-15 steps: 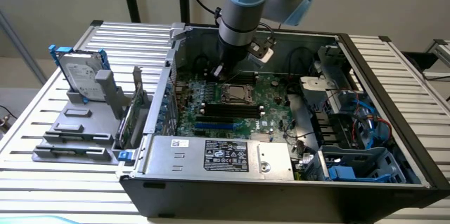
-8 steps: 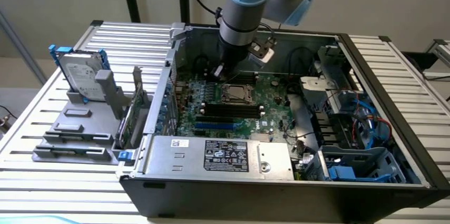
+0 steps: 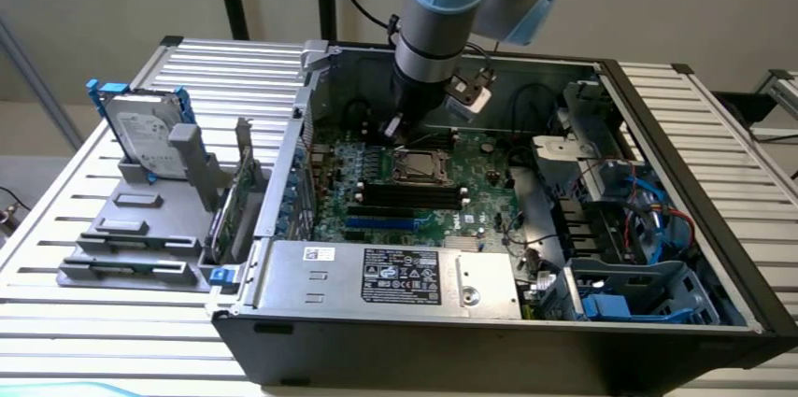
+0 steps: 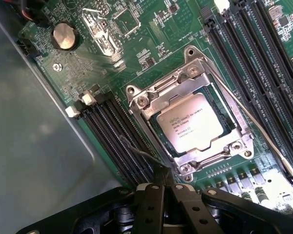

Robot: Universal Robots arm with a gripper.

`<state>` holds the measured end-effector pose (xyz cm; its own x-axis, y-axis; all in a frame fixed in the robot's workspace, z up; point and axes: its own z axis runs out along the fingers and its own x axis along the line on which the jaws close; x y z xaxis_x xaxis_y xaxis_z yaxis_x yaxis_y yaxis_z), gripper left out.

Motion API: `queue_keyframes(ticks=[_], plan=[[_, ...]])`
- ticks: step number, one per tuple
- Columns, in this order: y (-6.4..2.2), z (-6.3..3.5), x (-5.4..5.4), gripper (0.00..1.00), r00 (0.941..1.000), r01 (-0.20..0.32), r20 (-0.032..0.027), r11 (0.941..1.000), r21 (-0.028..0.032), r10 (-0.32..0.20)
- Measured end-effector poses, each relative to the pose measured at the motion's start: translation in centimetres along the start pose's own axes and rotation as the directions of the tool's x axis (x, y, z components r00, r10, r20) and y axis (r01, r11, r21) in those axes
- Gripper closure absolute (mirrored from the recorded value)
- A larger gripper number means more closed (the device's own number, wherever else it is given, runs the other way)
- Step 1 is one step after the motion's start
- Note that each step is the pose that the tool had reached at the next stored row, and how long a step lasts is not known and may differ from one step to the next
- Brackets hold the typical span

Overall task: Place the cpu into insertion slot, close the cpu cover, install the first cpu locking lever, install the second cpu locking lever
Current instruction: 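Install the first cpu locking lever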

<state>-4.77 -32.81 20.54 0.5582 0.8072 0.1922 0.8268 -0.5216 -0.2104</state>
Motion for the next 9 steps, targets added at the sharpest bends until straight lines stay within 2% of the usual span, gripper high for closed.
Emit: queue_keyframes(ticks=[9], plan=[[0.59,0.18,0.51,0.89,1.0,-0.001,0.0033,1.0,0.0014,0.001]])
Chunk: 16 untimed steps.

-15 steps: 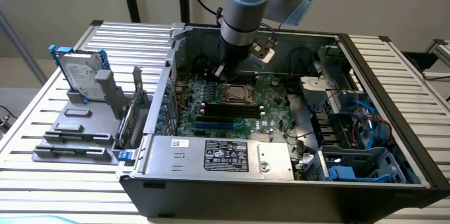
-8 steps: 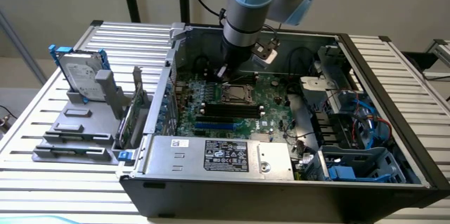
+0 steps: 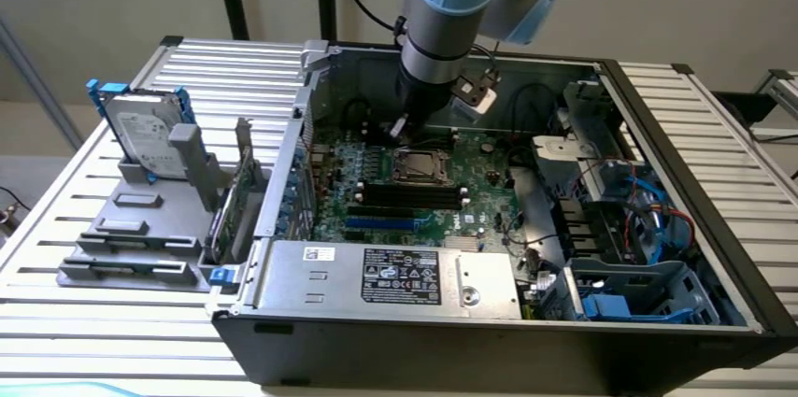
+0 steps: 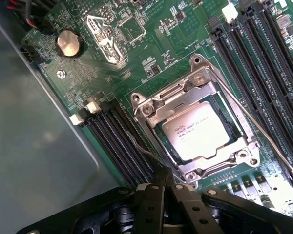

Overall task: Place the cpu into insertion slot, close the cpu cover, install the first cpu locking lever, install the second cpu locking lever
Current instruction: 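Install the first cpu locking lever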

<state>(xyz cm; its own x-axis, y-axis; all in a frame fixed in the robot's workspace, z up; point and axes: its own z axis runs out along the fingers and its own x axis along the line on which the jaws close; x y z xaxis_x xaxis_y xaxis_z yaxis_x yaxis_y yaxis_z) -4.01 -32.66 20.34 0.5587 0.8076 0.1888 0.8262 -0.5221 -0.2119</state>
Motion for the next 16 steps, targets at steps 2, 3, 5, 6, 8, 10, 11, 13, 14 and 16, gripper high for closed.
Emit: queue_keyframes(ticks=[2,3,5,6,8,10,11,13,14,16], plan=[[0.09,0.04,0.1,0.89,1.0,0.0,0.0014,1.0,0.0002,0.0],[0.13,0.05,0.2,0.89,1.0,-0.001,0.0021,1.0,0.0002,0.001],[0.23,0.08,0.3,0.89,1.0,-0.001,0.0039,1.0,0.0003,0.001],[0.28,0.09,0.4,0.89,1.0,-0.001,0.0049,1.0,0.0002,0.001],[0.41,0.11,0.5,0.89,1.0,-0.002,0.0067,1.0,0.0002,0.002],[0.58,0.13,0.6,0.89,1.0,-0.002,0.0086,1.0,0.0002,0.002],[0.69,0.13,0.7,0.89,0.9999,-0.002,0.0098,1.0,0.0001,0.002],[0.92,0.14,0.8,0.89,0.9999,-0.003,0.0119,1.0,0.0001,0.003],[1.03,0.15,0.9,0.89,0.9999,-0.003,0.0132,1.0,-0.0002,0.003],[1.25,0.16,1.1,0.89,0.9999,-0.003,0.0154,1.0,-0.0008,0.003]])
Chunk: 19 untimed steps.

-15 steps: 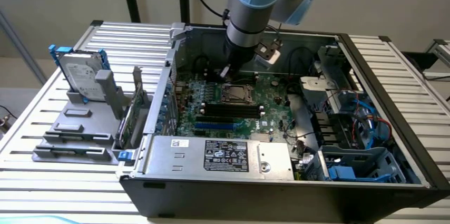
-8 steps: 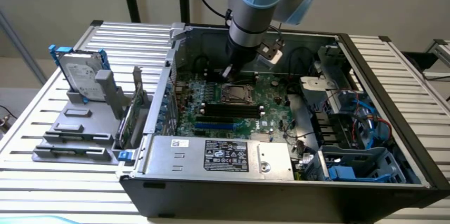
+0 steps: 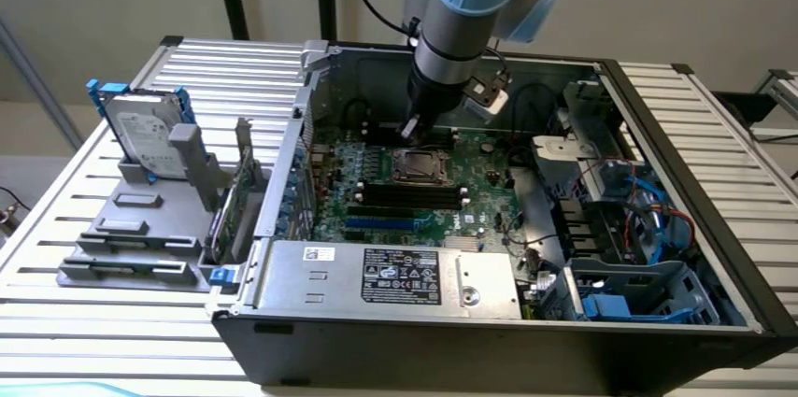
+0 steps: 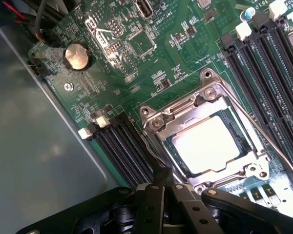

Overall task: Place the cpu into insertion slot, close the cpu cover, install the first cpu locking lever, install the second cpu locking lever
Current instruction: 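Install the first cpu locking lever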

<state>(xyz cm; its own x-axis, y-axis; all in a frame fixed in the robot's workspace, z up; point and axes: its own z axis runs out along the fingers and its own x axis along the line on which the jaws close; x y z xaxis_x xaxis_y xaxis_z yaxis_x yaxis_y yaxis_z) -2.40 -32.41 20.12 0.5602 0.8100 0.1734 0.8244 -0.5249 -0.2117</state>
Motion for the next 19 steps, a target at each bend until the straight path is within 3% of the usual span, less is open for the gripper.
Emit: queue_keyframes(ticks=[10,19], plan=[[0.83,0.09,0.54,0.89,1.0,-0.001,0.0096,1.0,-0.0056,0.001],[0.43,0.11,0.19,0.89,0.9997,0.017,0.0148,0.9999,-0.0015,-0.017]])
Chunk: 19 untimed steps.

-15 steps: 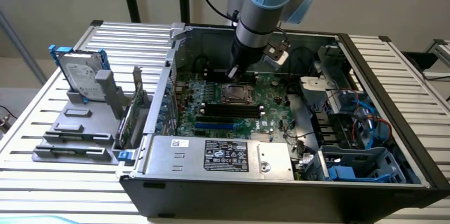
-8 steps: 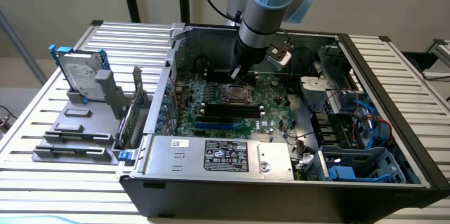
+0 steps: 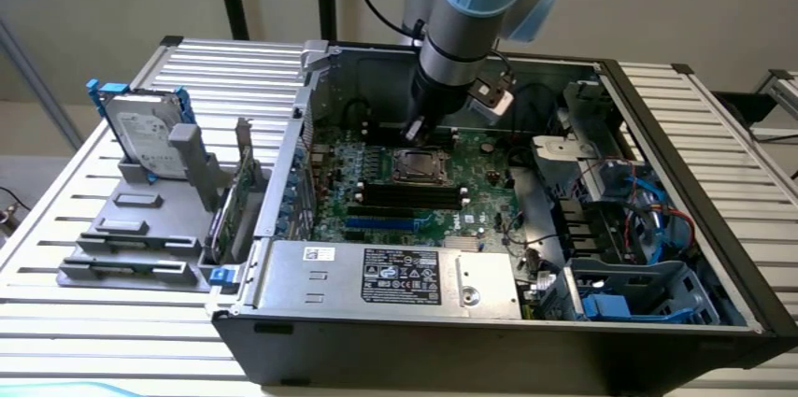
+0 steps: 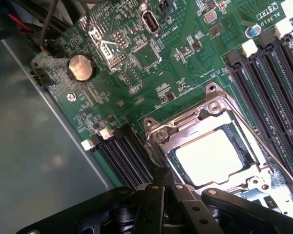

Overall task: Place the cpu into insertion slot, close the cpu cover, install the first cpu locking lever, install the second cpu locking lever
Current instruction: 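Install the first cpu locking lever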

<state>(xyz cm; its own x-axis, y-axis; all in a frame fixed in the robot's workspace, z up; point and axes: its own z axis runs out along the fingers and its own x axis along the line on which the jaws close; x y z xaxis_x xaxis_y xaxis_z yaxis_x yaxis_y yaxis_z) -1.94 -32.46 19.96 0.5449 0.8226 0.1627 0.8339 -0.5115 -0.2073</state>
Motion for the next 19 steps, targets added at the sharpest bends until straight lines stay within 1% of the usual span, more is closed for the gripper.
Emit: queue_keyframes(ticks=[5,11,19], plan=[[-0.48,0.01,-0.26,0.89,1.0,0.002,-0.0001,1.0,0.0009,-0.002],[-0.76,0.02,-0.06,0.89,1.0,0.002,-0.0003,1.0,0.001,-0.002],[-0.85,0.04,0.11,0.89,1.0,0.002,-0.0003,1.0,0.0012,-0.002]])
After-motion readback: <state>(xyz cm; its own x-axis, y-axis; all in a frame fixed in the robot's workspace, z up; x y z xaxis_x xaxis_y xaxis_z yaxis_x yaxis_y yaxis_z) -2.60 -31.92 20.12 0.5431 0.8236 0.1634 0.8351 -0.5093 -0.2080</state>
